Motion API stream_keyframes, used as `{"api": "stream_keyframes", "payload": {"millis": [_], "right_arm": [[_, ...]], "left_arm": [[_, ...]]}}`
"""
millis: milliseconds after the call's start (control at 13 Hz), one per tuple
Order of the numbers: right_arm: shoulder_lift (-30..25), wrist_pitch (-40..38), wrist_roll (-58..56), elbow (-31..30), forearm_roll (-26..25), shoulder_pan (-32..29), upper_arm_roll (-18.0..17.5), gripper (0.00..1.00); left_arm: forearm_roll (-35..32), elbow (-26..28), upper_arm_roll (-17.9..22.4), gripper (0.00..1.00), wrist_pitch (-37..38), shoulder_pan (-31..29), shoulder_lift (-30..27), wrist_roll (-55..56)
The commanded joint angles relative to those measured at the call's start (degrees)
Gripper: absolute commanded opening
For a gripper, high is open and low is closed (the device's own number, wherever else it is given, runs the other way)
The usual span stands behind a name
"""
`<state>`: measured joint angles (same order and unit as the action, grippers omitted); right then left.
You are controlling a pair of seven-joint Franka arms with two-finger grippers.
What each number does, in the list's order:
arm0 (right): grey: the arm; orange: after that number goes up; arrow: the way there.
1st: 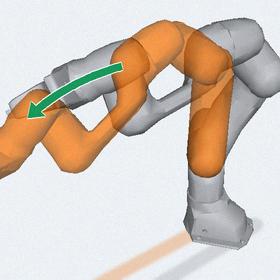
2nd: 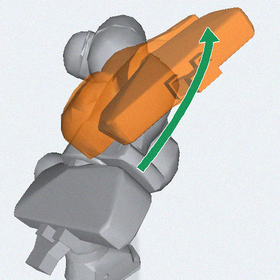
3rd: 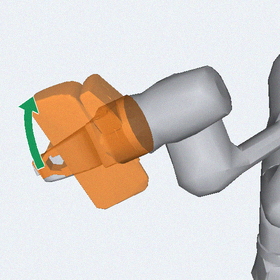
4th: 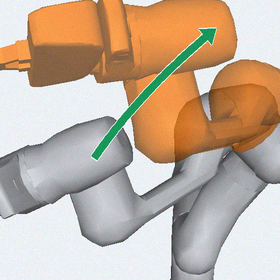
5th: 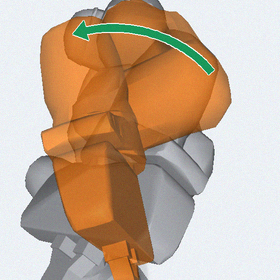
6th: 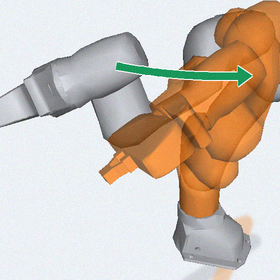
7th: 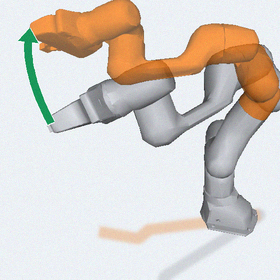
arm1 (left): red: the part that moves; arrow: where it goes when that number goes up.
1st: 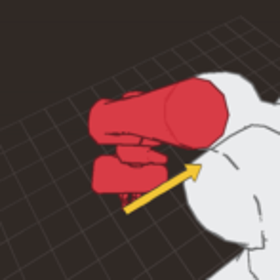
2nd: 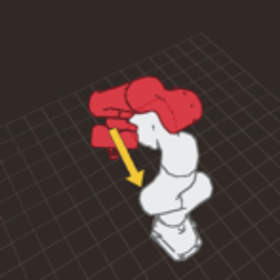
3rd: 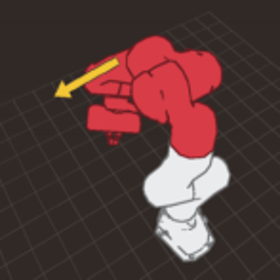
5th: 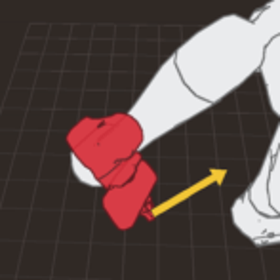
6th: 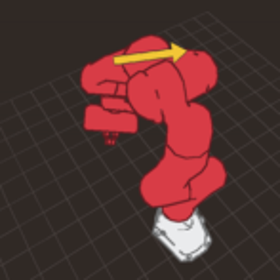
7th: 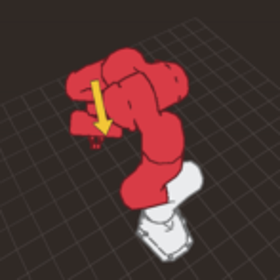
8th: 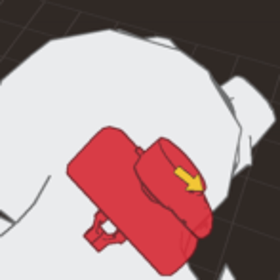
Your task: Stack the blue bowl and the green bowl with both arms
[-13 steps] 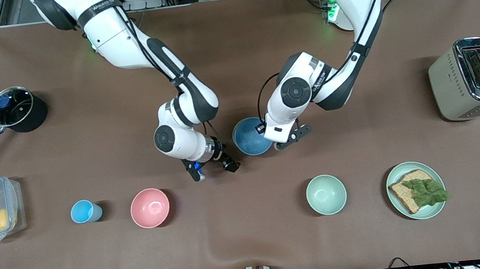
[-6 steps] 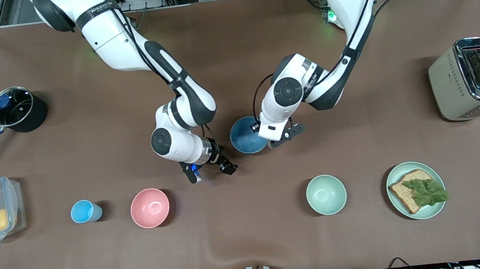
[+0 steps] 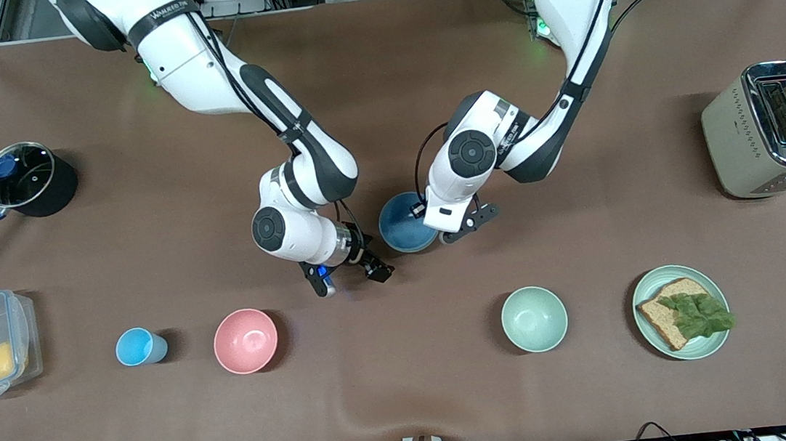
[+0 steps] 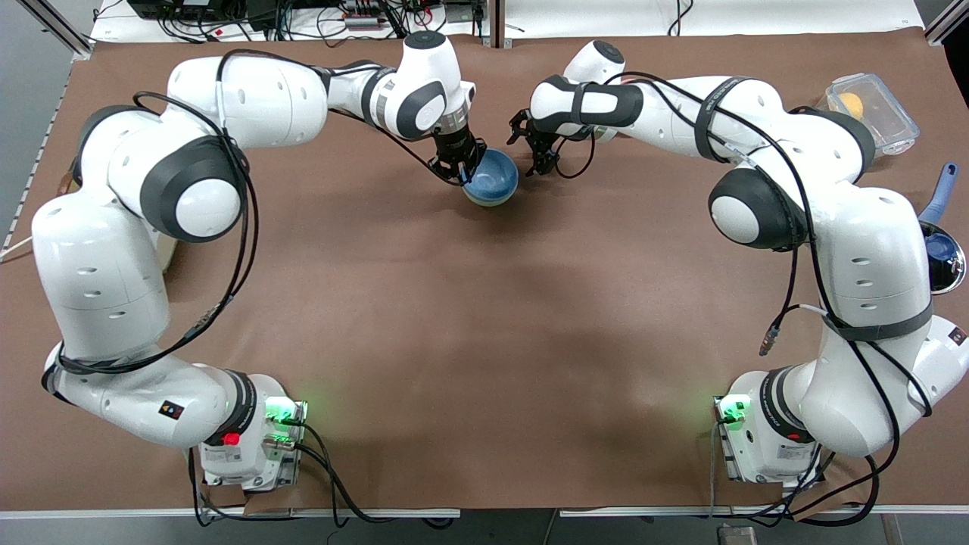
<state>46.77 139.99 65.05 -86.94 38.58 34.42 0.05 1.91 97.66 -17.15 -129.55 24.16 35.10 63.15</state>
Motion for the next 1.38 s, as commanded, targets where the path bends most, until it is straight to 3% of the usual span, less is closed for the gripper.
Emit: {"api": "stream_keyframes", "payload": {"millis": [0,308,462,769,1000,1308], "right_arm": [[0.25,0.46,0.69,0.28,1.23,0.47,-0.05,1.00],[-0.19,-0.24,-1.06,0.29,0.45,-0.67,0.04,1.00],[-0.36,-1.12,-1.68,0.28,0.27,-1.11,0.04,1.00],[-3.60,-10.94,-9.40,0.29,-0.17,-5.67,0.39,1.00],[-8.00,-19.64,-13.62,0.28,-6.83,-6.56,4.07,1.00],[-15.20,-27.73,-26.70,0.28,-12.01,-7.62,11.53,1.00]], "left_arm": [[0.82,-0.01,0.10,1.00,-0.36,-0.16,-1.43,0.83],[-0.41,-0.01,0.54,1.00,2.97,-2.09,-8.88,1.97],[-4.52,-0.01,0.27,1.00,6.48,-5.07,-13.63,1.80],[-7.00,-0.10,0.18,1.00,14.92,-11.84,-22.60,-3.98],[-7.00,-0.01,0.10,1.00,23.87,-19.30,-29.01,-15.65],[-5.78,-0.53,-0.17,1.00,29.52,-28.01,-34.03,-33.05]]}}
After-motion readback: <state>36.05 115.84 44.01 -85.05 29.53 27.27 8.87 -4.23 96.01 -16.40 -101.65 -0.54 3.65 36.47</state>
